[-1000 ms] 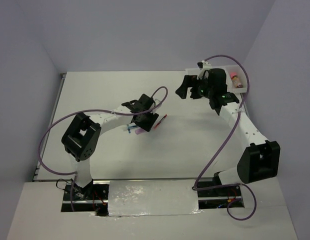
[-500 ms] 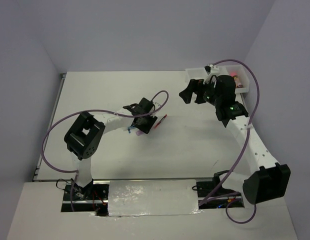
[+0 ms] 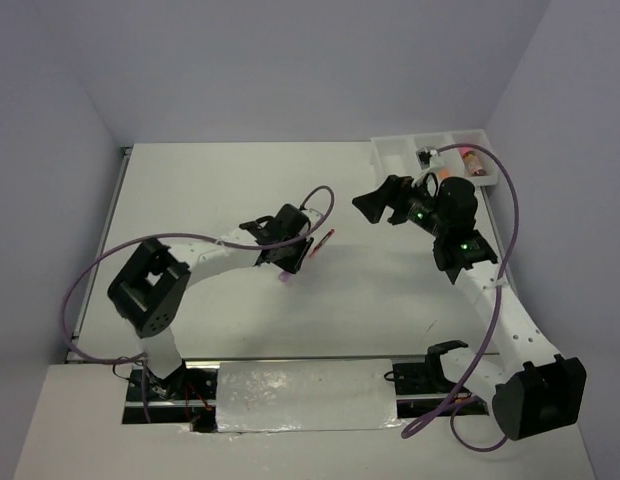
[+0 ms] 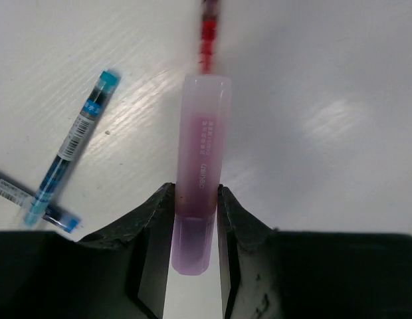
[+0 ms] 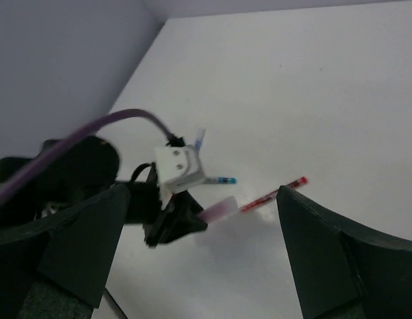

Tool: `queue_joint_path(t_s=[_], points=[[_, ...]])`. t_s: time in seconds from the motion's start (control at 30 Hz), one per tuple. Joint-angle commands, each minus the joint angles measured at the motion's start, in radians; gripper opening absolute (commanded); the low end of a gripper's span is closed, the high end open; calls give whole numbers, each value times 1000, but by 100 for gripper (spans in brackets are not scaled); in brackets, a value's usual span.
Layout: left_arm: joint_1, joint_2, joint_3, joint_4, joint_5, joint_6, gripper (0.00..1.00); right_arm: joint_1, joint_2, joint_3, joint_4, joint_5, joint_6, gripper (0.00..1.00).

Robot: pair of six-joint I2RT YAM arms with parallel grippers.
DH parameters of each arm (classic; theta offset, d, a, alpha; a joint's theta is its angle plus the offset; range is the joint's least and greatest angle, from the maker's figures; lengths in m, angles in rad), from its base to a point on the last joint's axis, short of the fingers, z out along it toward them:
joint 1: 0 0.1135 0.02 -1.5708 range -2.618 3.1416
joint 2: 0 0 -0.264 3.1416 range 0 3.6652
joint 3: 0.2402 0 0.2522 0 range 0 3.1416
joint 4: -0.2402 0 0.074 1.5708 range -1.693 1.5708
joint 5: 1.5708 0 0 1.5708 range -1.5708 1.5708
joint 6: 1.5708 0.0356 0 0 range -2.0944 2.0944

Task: Sort the stationery into containers
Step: Pick up the pen from the center of the board, then place the pen in the storage box.

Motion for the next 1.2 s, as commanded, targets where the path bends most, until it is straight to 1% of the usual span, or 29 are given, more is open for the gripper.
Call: queue_joint_path(t_s=[0.0, 0.03, 0.07, 0.1, 0.13, 0.2, 0.3, 0.37, 0.47, 0.53, 0.57, 0.6, 0.63, 0.67, 0.7, 0.73, 0.77, 0.8, 0.83, 0.87, 0.9, 0.93, 0.97, 1.0, 1.03, 1.07, 1.1, 1.13, 1.17], points=[[-32, -210, -39, 178, 49, -96, 0, 39, -17, -170, 284, 40, 294, 99], [-38, -249, -102, 234, 61, -105, 0, 59, -31, -203, 328, 80, 386, 99], [-41, -283, -131, 285, 63, -131, 0, 83, -31, -226, 348, 120, 416, 99], [-45, -344, -162, 343, 87, -142, 0, 135, -25, -238, 348, 196, 438, 98], [-45, -369, -209, 435, 109, -154, 0, 162, -17, -238, 345, 227, 459, 98], [-46, -411, -245, 495, 138, -179, 0, 231, 12, -229, 333, 309, 478, 97], [-49, -437, -276, 584, 175, -210, 0, 292, 53, -214, 324, 361, 494, 96], [-49, -450, -287, 640, 202, -228, 0, 317, 75, -207, 327, 370, 502, 95], [-52, -460, -293, 679, 237, -237, 0, 363, 124, -200, 336, 380, 511, 89], [-52, -467, -297, 693, 242, -239, 0, 384, 145, -198, 340, 401, 516, 72], [-54, -472, -297, 693, 239, -242, 0, 387, 147, -206, 353, 407, 521, 55], [-52, -475, -293, 689, 238, -240, 0, 389, 148, -209, 359, 409, 527, 49], [-52, -477, -293, 689, 239, -242, 3, 390, 151, -210, 366, 409, 527, 45], [-52, -478, -288, 684, 241, -236, 11, 390, 156, -206, 380, 407, 519, 30], [-52, -478, -285, 681, 239, -234, 19, 389, 174, -201, 389, 404, 510, 19], [-52, -475, -282, 677, 236, -233, 47, 387, 182, -188, 405, 397, 495, 1], [-52, -470, -268, 648, 206, -233, 78, 380, 193, -178, 431, 395, 440, 0], [-52, -467, -255, 615, 173, -231, 99, 368, 208, -163, 431, 403, 394, 0], [-52, -451, -236, 567, 125, -239, 99, 319, 219, -122, 401, 441, 345, 0], [-52, -438, -181, 501, 71, -248, 99, 280, 234, -94, 375, 449, 224, 0], [-51, -428, -153, 363, -68, -254, 99, 239, 260, -50, 333, 453, 153, 0], [-49, -414, -133, 306, -128, -272, 99, 196, 344, 77, 268, 459, 92, 0], [-48, -409, -95, 231, -200, -294, 99, 112, 401, 149, 117, 470, -23, 0], [-43, -405, -80, 104, -313, -344, 99, 73, 459, 229, 56, 469, -80, 0], [-25, -404, -69, 57, -342, -361, 99, 44, 583, 380, -53, 466, -132, 0], [-11, -409, -61, 25, -353, -369, 99, -2, 643, 454, -105, 485, -213, 0], [9, -415, -61, -12, -355, -374, 99, -25, 700, 533, -145, 510, -242, 0], [15, -420, -63, -24, -355, -371, 99, -48, 796, 656, -190, 516, -266, 0], [21, -424, -63, -35, -356, -368, 99, -91, 838, 714, -208, 524, -301, 0]])
